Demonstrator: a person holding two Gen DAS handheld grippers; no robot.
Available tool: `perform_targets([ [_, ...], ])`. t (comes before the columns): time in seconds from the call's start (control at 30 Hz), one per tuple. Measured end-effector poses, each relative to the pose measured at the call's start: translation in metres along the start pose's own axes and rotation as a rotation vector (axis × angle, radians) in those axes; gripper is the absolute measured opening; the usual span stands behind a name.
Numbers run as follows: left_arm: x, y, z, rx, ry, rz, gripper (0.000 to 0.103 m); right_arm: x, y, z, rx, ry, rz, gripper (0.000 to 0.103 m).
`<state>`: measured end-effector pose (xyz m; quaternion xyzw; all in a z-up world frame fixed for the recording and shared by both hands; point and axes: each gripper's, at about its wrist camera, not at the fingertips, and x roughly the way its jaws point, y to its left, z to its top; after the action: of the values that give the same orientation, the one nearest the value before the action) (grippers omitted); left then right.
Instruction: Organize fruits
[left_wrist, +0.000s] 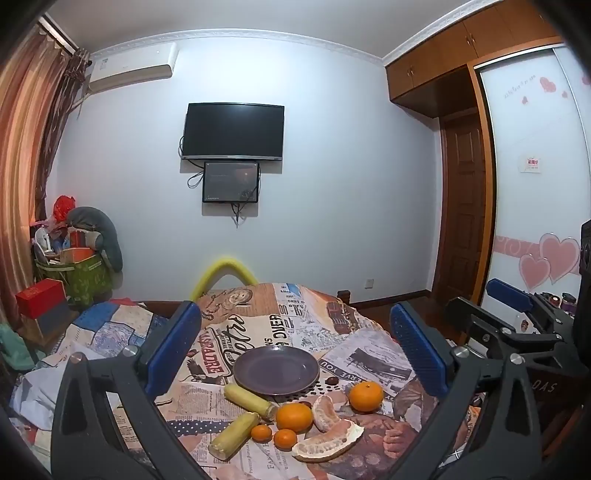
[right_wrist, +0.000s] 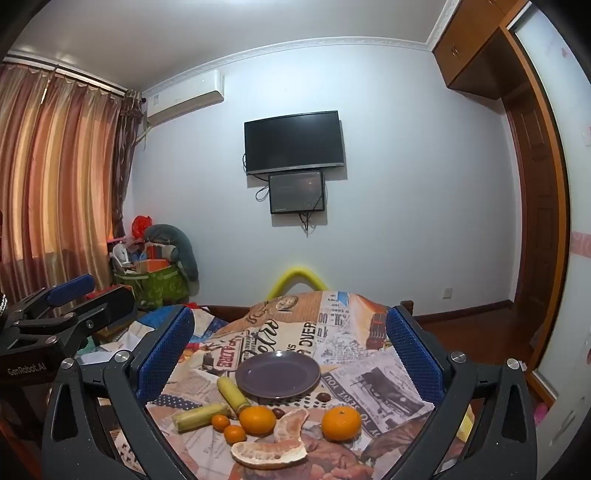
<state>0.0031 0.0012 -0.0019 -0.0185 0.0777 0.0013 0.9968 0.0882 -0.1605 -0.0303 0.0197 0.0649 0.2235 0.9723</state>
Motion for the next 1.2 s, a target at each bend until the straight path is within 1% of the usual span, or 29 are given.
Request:
perform_targets([
  [0.43, 0.0, -0.0036, -0.0002, 0.013, -0.004, 0.002, 0.103, 0.001, -0.0028, -0.0021, 0.01, 0.007, 0.004, 0.103],
  [1.2, 0.0017, 0.0, -0.0024, -0.007, -0.013, 0.015, 0.103, -0.0008, -0.0018, -0.0004, -0.001, -0.002, -0.004, 0.103],
])
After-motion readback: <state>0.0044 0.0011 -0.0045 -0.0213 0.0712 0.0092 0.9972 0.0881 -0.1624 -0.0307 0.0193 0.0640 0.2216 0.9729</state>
